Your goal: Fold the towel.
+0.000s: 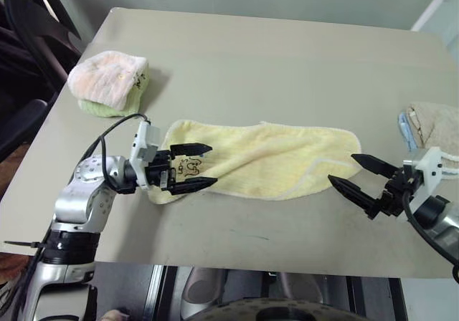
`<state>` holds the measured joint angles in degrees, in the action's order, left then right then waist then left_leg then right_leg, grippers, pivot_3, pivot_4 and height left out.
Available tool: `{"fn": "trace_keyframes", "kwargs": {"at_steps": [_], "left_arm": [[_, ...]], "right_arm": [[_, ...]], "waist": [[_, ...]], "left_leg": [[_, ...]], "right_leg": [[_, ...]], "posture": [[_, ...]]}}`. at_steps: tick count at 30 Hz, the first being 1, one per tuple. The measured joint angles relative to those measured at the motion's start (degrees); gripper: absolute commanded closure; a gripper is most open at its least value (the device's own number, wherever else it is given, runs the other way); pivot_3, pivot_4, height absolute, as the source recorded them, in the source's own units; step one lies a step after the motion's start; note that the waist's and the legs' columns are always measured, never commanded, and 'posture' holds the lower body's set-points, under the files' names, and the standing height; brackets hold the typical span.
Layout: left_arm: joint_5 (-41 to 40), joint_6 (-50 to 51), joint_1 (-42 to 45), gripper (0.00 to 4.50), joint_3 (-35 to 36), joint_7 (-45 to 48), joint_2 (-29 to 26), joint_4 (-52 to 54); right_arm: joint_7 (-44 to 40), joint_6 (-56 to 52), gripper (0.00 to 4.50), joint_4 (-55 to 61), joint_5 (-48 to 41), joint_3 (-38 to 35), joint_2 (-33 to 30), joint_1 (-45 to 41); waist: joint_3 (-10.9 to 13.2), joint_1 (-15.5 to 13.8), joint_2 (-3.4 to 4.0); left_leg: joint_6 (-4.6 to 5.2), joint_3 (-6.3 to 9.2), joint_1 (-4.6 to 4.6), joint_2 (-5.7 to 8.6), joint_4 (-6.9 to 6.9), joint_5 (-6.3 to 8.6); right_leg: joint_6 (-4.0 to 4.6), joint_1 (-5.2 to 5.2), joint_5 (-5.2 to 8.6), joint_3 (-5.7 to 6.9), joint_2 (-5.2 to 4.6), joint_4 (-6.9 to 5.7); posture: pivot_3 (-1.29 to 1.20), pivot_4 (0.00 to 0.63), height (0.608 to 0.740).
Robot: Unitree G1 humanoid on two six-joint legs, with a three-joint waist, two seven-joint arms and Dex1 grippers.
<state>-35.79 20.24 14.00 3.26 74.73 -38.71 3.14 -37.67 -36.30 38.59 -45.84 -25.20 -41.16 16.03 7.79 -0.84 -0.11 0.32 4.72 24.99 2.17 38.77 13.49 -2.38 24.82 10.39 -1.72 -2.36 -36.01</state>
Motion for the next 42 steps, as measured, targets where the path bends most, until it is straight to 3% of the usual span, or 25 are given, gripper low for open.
{"fn": "trace_keyframes", "kwargs": {"at_steps": [16, 32, 42], "left_arm": [[1.10, 0.82, 1.21, 0.04, -1.40, -1.39, 2.90, -0.01], [2.13, 1.88, 5.52, 0.04, -3.84, -4.73, 6.30, 1.34], [9.37, -8.37, 7.34, 0.04, -10.07, -5.76, 14.92, -4.52]], "right_arm": [[0.95, -0.77, 0.00, -0.33, -1.31, 0.99, 0.37, -1.62], [8.34, -14.15, 0.00, -16.19, 1.23, 7.18, -3.57, -21.38], [3.60, -11.72, 0.00, -29.84, 6.89, 12.33, -3.69, -31.96]], "waist": [[0.00, 0.01, 0.00], [0.00, 0.12, 0.01], [0.00, -0.37, 0.02]], "left_leg": [[0.19, -0.01, -0.02, 0.00, 0.00, -0.16], [0.75, -0.05, -0.05, -0.01, 0.02, -0.62], [0.79, -0.05, 0.00, 0.00, 0.00, -0.65]], "right_leg": [[0.02, -0.02, -0.03, 0.01, 0.00, -0.02], [-0.02, -0.02, -0.51, 0.01, -0.03, 0.02], [-0.31, 0.03, -0.73, 0.06, -0.08, 0.01]], "posture": [[0.00, 0.150, 0.733], [0.00, 0.150, 0.733], [0.00, 0.150, 0.733]]}}
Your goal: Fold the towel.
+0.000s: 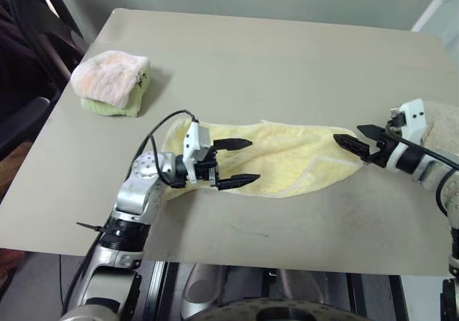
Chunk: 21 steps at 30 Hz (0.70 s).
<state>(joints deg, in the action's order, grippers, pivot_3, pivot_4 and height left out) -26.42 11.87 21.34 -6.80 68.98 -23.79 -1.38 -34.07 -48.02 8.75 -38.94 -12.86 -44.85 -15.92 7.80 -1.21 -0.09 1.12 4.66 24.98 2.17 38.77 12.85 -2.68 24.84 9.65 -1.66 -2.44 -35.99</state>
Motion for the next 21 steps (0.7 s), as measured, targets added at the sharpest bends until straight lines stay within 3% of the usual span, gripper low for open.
{"fn": "trace_keyframes", "kwargs": {"at_steps": [8, 15, 21], "left_arm": [[5.58, -5.06, 2.01, 0.04, -0.72, -0.48, -0.31, -6.62], [6.97, -5.26, 2.29, 0.04, -0.53, -2.15, -1.38, -6.68], [6.90, -5.30, 1.66, 0.04, -0.10, -3.11, -1.97, -5.88]], "right_arm": [[-5.81, 5.02, 0.00, -17.72, 6.94, 4.33, -0.04, -10.58], [-12.83, 9.86, 0.00, -32.66, 14.57, 10.80, 0.12, -15.29], [-18.49, 13.87, 0.00, -41.52, 18.30, 11.96, 0.12, -19.49]], "waist": [[0.00, 0.08, 0.04], [0.00, -0.15, 0.08], [-0.01, -0.14, 0.12]], "left_leg": [[0.01, 0.00, -0.02, -0.01, 0.00, 0.00], [-0.01, -0.01, 0.02, 0.00, -0.01, 0.03], [0.22, 0.00, -0.02, -0.01, -0.01, 0.21]], "right_leg": [[-0.06, 0.02, -0.10, 0.00, -0.01, 0.01], [-0.01, 0.05, -0.12, 0.01, -0.05, 0.01], [0.37, 0.05, -0.14, 0.05, -0.05, 0.00]], "posture": [[0.00, 0.150, 0.733], [0.00, 0.150, 0.733], [0.00, 0.150, 0.733]]}}
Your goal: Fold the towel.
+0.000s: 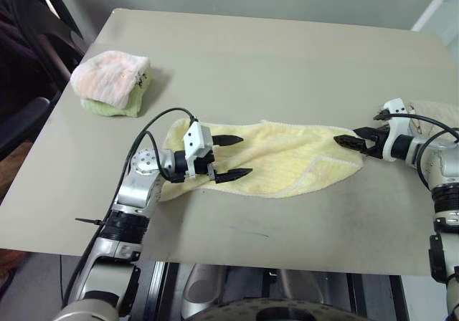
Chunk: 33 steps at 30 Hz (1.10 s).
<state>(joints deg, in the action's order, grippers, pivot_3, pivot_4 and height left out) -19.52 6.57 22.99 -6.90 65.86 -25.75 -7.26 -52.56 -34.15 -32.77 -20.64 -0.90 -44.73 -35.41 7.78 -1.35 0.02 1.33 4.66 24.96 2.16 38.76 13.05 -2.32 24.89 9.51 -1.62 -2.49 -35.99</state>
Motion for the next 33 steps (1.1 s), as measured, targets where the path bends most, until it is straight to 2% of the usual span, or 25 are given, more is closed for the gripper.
{"fn": "trace_keyframes", "kwargs": {"at_steps": [3, 6, 17, 18, 33], "left_arm": [[-0.09, -0.15, -0.71, 0.04, 0.40, -0.26, 0.00, 0.11], [-0.20, -0.19, -1.30, 0.00, 0.78, -1.01, 0.02, 0.59], [-1.24, -0.23, -1.68, 0.00, 2.79, -1.78, -0.24, 0.69], [-1.24, -0.23, -1.68, 0.00, 2.84, -1.94, -0.26, 0.69], [-1.25, -0.23, -1.68, 0.00, 2.89, -2.40, -0.26, 0.69]], "right_arm": [[-1.78, 0.56, 0.00, -2.32, 0.98, 0.08, 0.00, -1.26], [-4.02, 0.85, 0.57, -2.64, 1.89, 0.16, 0.01, -1.46], [-5.78, 5.25, 4.34, -3.58, 5.20, 0.83, 2.63, -1.79], [-5.78, 5.84, 4.46, -3.88, 5.27, 0.81, 2.76, -1.85], [-5.95, 7.03, 4.46, -4.78, 6.33, 0.62, 3.09, -2.39]], "waist": [[-0.01, -0.04, 0.01], [-0.01, -0.04, 0.01], [-0.01, 0.20, 0.04], [0.00, 0.20, 0.04], [0.00, 0.20, 0.04]], "left_leg": [[0.01, 0.00, -0.01, 0.00, 0.00, 0.01], [0.00, 0.00, -0.01, -0.01, 0.00, 0.01], [-0.03, -0.01, -0.04, -0.05, -0.01, 0.01], [-0.03, -0.01, -0.03, -0.05, -0.01, 0.01], [-0.14, -0.01, -0.03, -0.05, -0.02, 0.07]], "right_leg": [[0.16, -0.01, -0.03, 0.01, 0.00, 0.00], [0.19, 0.00, -0.03, 0.02, 0.00, 0.00], [0.25, 0.03, -0.04, 0.02, 0.01, -0.03], [0.25, 0.03, -0.04, 0.03, 0.01, -0.03], [0.28, 0.03, -0.06, 0.03, 0.01, -0.03]], "posture": [[0.00, 0.150, 0.733], [0.00, 0.150, 0.733], [0.00, 0.150, 0.733], [0.00, 0.150, 0.733], [0.00, 0.150, 0.733]]}}
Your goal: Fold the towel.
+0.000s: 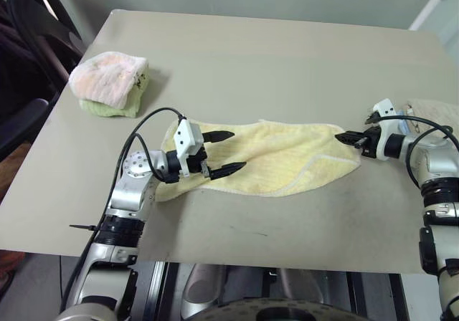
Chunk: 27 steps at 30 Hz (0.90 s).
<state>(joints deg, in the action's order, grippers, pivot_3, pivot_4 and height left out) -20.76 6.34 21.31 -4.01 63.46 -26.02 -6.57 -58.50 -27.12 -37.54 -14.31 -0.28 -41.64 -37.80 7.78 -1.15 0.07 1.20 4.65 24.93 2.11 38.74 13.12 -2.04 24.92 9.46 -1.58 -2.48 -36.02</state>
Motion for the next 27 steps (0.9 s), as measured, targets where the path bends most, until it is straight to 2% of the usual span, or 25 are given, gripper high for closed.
{"fn": "trace_keyframes", "kwargs": {"at_steps": [7, 9, 12, 14, 18, 27], "left_arm": [[0.00, 0.00, 0.00, 0.00, 0.00, -0.01, 0.00, 0.00], [1.20, -0.04, 4.06, 0.00, 0.21, -3.40, -0.14, -4.69], [3.96, -0.33, 14.05, 0.00, 6.99, -12.28, -3.66, -15.67], [4.10, -1.70, 15.99, 0.00, 8.53, -13.37, -3.40, -17.05], [5.14, -3.07, 15.22, 0.00, 7.11, -12.96, -1.35, -21.46], [6.32, -3.99, 17.37, 0.00, 7.29, -12.48, -2.16, -27.96]], "right_arm": [[-0.03, 0.04, 4.46, -0.01, 0.04, -0.01, 0.01, 0.00], [-0.07, -3.18, 4.46, 12.33, -2.90, -3.31, -1.65, 5.98], [0.17, -10.87, 4.46, 41.87, -12.73, -10.68, -4.64, 13.13], [1.89, -13.32, 4.46, 48.61, -15.37, -14.38, -5.56, 13.85], [4.75, -16.40, 4.46, 54.06, -18.48, -15.85, -4.87, 16.47], [7.52, -19.99, 4.46, 61.75, -24.17, -18.47, -5.99, 19.15]], "waist": [[0.00, 0.00, 0.00], [0.15, -0.49, 0.23], [0.31, -0.57, 0.54], [0.04, -0.32, 0.35], [-0.11, -0.24, 0.19], [-0.09, -0.25, 0.22]], "left_leg": [[-0.01, 0.00, 0.00, 0.00, 0.00, 0.00], [-0.25, 0.01, 0.17, -0.01, -0.02, -0.17], [-0.55, -0.19, 0.09, -0.11, -0.10, -0.52], [-0.51, -0.19, -0.10, -0.09, -0.31, -0.52], [-0.37, -0.19, -0.04, -0.02, -0.26, -0.47], [-0.42, -0.18, 0.07, -0.05, -0.35, -0.65]], "right_leg": [[0.00, 0.00, 0.00, 0.00, 0.00, 0.00], [-0.01, 0.04, -0.01, 0.09, 0.00, -0.07], [0.14, 0.08, 0.09, 0.10, 0.02, -0.16], [0.08, -0.13, 0.06, 0.03, 0.05, 0.20], [-0.07, -0.05, 0.07, -0.05, 0.01, 0.26], [-0.34, 0.12, 0.08, -0.04, 0.06, 0.11]], "posture": [[0.00, 0.150, 0.733], [0.00, 0.150, 0.733], [0.00, 0.150, 0.733], [0.00, 0.150, 0.733], [0.00, 0.150, 0.733], [0.00, 0.150, 0.733]]}}
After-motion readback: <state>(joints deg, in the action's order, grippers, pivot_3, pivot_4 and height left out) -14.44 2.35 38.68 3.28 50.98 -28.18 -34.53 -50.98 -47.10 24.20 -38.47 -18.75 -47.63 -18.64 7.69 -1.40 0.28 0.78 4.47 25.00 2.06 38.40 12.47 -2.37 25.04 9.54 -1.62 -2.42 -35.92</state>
